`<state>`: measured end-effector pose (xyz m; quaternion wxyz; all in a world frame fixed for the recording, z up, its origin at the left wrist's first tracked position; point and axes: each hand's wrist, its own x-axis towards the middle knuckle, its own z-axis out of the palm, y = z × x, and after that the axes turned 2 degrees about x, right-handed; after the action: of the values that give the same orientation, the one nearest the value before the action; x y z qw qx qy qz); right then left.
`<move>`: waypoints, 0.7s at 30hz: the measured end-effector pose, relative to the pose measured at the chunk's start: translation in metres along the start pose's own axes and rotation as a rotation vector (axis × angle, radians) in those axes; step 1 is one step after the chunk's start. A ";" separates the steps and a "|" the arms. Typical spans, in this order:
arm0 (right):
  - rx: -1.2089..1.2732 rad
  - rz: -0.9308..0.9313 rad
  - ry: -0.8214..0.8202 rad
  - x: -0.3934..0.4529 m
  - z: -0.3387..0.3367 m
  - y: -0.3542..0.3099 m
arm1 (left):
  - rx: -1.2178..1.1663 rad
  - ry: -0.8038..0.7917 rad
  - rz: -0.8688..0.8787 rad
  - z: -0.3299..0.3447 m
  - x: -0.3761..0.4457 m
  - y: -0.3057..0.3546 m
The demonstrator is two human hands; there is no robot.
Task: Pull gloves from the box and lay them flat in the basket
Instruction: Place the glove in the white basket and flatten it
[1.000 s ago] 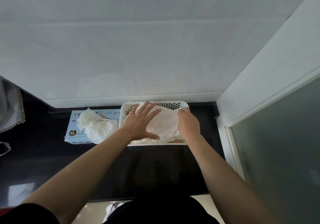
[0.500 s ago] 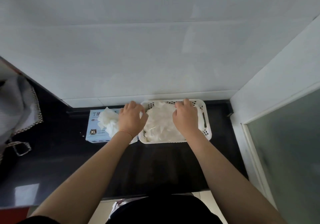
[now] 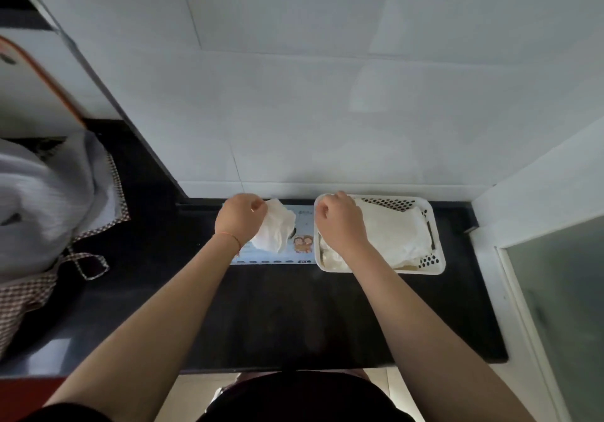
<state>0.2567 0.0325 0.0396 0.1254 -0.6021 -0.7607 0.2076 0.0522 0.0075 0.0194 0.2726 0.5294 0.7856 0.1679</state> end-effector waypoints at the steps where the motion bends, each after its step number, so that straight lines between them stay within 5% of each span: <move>1: 0.102 0.027 -0.017 0.001 -0.002 -0.007 | -0.112 0.001 0.006 -0.008 -0.001 0.003; 5: 0.592 0.151 -0.189 0.003 -0.015 -0.038 | -0.405 -0.033 0.052 -0.042 -0.009 0.018; 8: 0.597 0.123 -0.270 0.006 -0.020 -0.055 | -0.503 0.003 0.064 -0.059 -0.010 0.026; 12: 0.646 0.193 -0.129 0.010 -0.023 -0.067 | -0.670 0.024 0.034 -0.071 -0.012 0.038; 18: 0.711 0.214 -0.001 0.013 -0.054 -0.064 | -0.443 -0.055 0.023 -0.073 -0.009 0.033; 21: 0.652 0.128 -0.009 0.012 -0.070 -0.063 | -0.398 -0.062 0.201 -0.071 -0.009 0.043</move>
<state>0.2303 0.0437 0.1299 0.2947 -0.5757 -0.6156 0.4503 0.0441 0.0174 0.1020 0.3778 0.5458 0.6714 0.3295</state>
